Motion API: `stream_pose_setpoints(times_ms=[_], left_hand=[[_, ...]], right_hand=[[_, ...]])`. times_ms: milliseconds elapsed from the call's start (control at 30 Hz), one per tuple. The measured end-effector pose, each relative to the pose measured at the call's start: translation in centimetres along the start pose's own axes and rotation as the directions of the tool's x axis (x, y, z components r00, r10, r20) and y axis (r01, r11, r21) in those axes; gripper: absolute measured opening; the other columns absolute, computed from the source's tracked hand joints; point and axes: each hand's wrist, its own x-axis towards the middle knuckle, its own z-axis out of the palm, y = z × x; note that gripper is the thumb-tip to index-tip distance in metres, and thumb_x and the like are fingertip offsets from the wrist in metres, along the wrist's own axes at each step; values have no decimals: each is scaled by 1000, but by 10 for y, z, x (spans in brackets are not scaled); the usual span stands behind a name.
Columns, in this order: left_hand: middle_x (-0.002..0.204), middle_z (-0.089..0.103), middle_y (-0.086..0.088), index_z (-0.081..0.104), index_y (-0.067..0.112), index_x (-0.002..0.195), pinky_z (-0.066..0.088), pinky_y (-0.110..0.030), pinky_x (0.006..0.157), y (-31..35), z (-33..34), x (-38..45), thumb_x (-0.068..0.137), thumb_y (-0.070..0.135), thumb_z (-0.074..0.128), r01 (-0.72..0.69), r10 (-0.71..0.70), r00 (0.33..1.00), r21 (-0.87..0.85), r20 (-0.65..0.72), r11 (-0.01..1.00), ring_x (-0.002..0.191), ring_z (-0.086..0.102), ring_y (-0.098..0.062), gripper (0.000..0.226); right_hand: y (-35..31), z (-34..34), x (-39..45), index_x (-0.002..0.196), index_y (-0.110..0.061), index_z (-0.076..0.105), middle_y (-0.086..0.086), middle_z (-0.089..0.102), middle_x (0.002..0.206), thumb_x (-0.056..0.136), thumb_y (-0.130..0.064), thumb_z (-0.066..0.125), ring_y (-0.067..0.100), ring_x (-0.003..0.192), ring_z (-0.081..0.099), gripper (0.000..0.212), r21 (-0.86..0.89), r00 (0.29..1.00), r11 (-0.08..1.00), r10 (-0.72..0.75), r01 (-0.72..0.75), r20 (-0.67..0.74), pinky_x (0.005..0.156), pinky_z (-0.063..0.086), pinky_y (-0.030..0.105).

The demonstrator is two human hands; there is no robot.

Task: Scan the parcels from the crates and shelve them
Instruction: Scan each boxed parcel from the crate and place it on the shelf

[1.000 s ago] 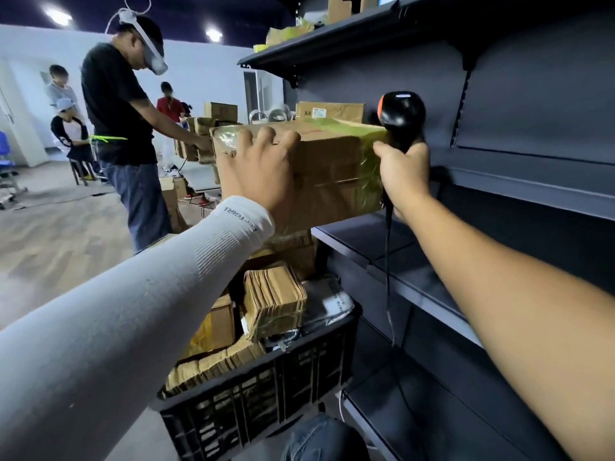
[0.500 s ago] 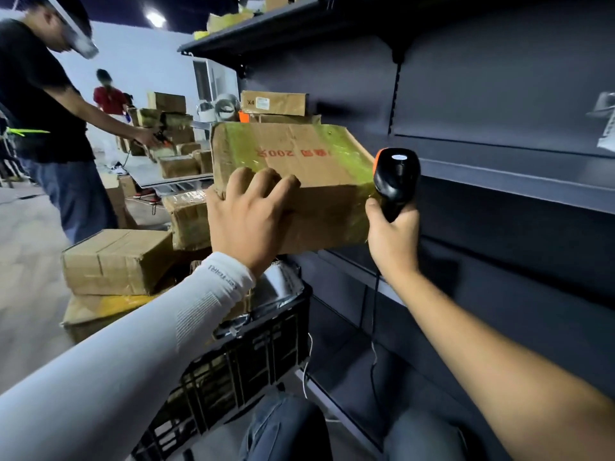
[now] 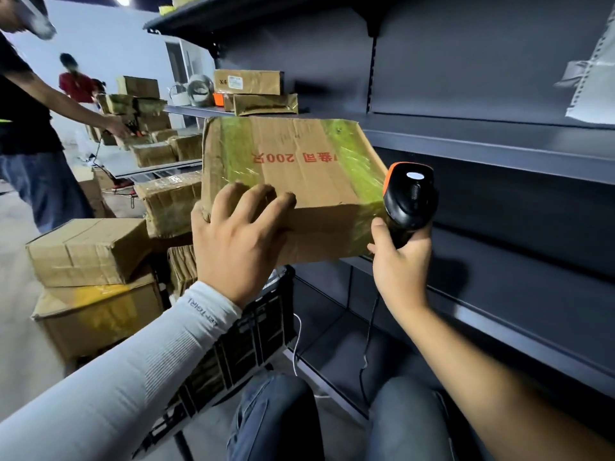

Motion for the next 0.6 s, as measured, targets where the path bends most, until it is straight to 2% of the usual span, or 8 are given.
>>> stream_pose_setpoints(times_ms=[67,100,200,233,333,400,533,600], left_hand=[[132,66,1,66,33,132,42,-54,88,11,3,-8,94,46,71,9,-10,999,-28,-37,1000,124,56,-36,41],[132,67,0,67,33,132,42,-54,89,15,4,-13,94,45,72,16,-18,999,-46,-50,999,123,57,-36,41],[132,67,-1,69,31,132,43,-55,90,24,10,-28,92,43,76,31,-38,998,-120,-57,992,124,58,-37,43],[132,67,-2,69,30,133,43,-55,90,27,12,-34,92,43,76,35,-43,998,-139,-54,990,124,59,-37,43],[130,68,-2,71,30,132,45,-56,90,37,18,-46,93,43,76,46,-55,997,-179,-48,983,123,59,-37,41],[130,69,-2,71,30,131,45,-56,90,43,22,-53,95,42,74,47,-59,997,-205,-53,978,123,59,-37,39],[129,69,-3,73,28,130,45,-58,93,48,33,-65,97,40,72,38,-62,996,-292,-71,955,122,59,-39,35],[129,69,-4,73,27,130,46,-58,93,53,40,-69,96,37,75,32,-57,996,-329,-67,944,122,60,-40,36]], right_hand=[[2,-13,-5,106,-62,60,-19,70,100,85,-35,69,20,100,70,36,-21,1000,1000,-1,1,-3,88,58,60],[5,-19,-6,110,-60,60,-16,71,103,85,-37,70,20,102,70,36,-37,1000,999,-5,4,-10,88,58,60],[16,-35,-13,123,-38,61,4,71,113,85,-38,72,27,107,69,39,-72,999,997,-40,37,-30,90,57,61],[19,-39,-16,124,-37,61,6,70,116,85,-37,72,28,109,68,40,-85,998,995,-52,49,-31,91,56,61],[25,-52,-25,119,-51,59,2,70,119,85,-36,73,26,112,68,40,-121,997,991,-62,56,-47,91,56,61],[31,-60,-29,118,-50,60,5,70,117,85,-35,73,28,112,68,39,-144,996,988,-71,62,-57,91,56,62],[40,-74,-41,123,-21,62,12,68,116,86,-31,73,32,110,68,40,-141,992,987,-96,83,-85,90,56,63],[44,-79,-49,124,-16,60,11,69,115,85,-31,73,31,108,69,44,-152,989,985,-98,81,-108,88,57,63]])
